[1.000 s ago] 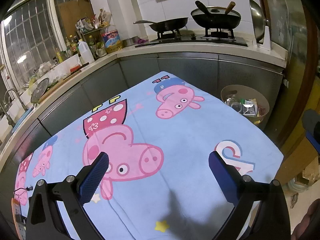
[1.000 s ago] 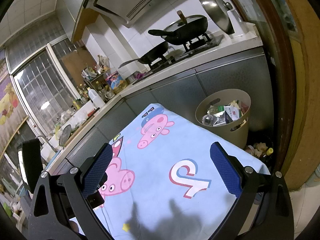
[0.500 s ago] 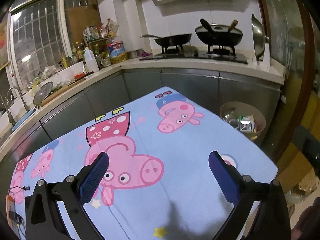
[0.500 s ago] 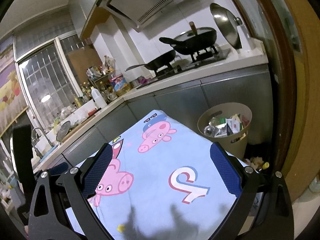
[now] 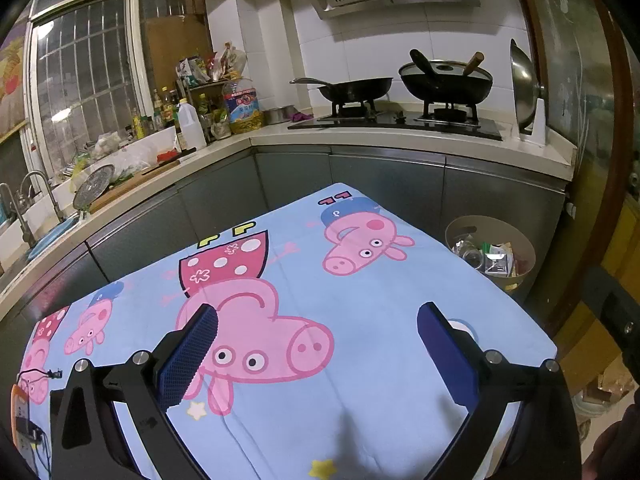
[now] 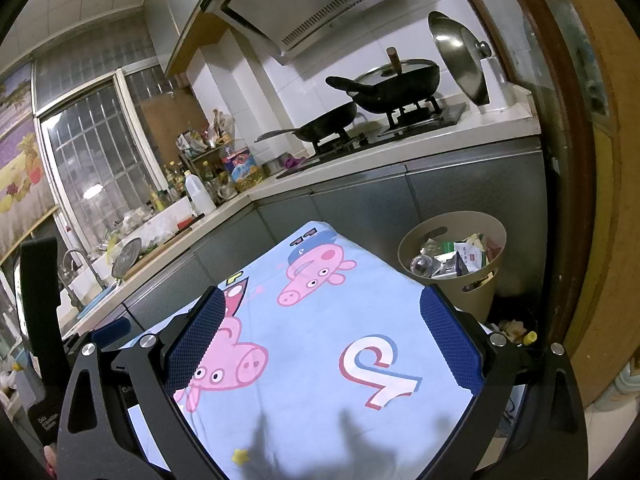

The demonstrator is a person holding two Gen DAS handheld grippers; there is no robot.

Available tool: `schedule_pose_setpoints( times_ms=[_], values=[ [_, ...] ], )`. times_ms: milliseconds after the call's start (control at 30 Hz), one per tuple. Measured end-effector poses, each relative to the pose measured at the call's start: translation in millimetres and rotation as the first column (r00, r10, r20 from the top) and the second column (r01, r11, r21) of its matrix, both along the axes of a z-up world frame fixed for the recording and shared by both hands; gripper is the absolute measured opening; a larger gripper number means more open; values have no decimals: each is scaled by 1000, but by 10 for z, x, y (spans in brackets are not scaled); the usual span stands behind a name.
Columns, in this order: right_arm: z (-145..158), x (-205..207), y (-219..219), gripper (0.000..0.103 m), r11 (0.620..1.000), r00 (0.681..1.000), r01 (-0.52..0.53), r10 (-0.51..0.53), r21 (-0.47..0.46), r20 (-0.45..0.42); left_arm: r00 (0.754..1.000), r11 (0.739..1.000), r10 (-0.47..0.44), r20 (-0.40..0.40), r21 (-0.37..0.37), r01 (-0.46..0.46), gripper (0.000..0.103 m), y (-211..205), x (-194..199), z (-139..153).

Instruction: Collect trash

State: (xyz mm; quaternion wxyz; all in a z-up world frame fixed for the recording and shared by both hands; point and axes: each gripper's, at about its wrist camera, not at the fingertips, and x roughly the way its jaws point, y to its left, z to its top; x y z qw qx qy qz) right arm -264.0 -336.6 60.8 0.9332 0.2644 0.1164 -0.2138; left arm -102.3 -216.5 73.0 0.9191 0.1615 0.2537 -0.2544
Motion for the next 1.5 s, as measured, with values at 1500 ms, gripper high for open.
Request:
schedule_pose_setpoints(
  times_ms=[1500],
  values=[
    [-42,16,58,97,1000,1000,-4,4,19,-16,993,1000,-5,-116,5,5,99,14,80,-173]
  ],
)
